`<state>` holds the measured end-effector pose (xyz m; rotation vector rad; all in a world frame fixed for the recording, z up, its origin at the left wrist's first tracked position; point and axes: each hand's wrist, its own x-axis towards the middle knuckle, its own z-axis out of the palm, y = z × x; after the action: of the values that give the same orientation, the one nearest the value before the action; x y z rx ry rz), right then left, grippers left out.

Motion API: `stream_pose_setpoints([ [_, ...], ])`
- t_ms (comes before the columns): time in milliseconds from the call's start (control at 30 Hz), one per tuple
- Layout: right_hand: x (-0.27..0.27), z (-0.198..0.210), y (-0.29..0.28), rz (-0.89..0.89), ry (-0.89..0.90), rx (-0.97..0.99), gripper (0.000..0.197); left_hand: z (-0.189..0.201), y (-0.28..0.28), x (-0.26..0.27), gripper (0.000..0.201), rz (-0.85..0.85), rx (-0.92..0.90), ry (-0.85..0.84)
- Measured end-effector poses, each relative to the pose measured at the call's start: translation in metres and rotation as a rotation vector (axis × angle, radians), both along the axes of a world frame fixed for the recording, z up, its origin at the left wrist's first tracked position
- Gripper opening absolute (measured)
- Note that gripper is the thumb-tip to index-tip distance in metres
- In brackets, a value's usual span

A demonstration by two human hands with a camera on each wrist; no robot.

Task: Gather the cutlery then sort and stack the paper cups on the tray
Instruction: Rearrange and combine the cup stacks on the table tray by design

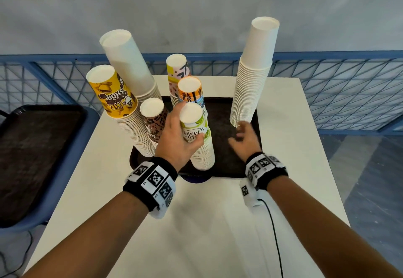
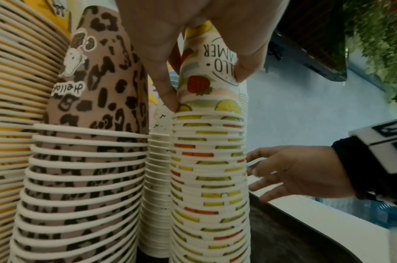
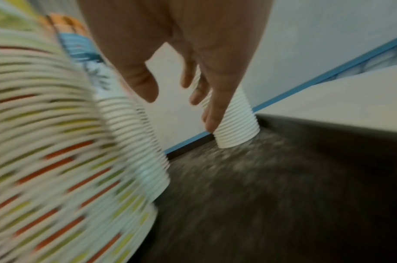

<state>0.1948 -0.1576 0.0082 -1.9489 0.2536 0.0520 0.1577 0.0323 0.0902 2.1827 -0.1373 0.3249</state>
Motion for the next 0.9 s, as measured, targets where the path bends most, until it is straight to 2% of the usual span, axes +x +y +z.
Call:
stream_pose_setpoints([
  [67, 0.020, 0.008, -0.021, -0.104, -0.075, -0.040, 0.061, -0.001, 0.000, 0.004, 0.081, 0.002, -0.016, 0.003],
  [167, 0.040, 0.019, -0.040, -0.144, -0.104, -0.101, 0.070, 0.001, -0.003, 0.006, 0.080, 0.017, -0.019, 0.015],
  [333, 0.059, 0.031, -0.050, -0.123, -0.117, -0.100, 0.086, 0.003, -0.006, 0.011, 0.078, 0.072, -0.018, 0.001],
  [500, 0.075, 0.022, -0.045, -0.062, -0.109, -0.070, 0.101, 0.002, -0.014, 0.015, 0.081, 0.074, 0.002, 0.021],
  [700, 0.084, 0.000, -0.033, -0.169, -0.063, -0.078, 0.095, -0.001, -0.015, 0.026, 0.081, 0.085, -0.002, 0.003],
  [900, 0.097, -0.016, -0.034, -0.196, -0.150, -0.063, 0.090, -0.003, -0.012, 0.032, 0.081, 0.063, 0.000, 0.015],
])
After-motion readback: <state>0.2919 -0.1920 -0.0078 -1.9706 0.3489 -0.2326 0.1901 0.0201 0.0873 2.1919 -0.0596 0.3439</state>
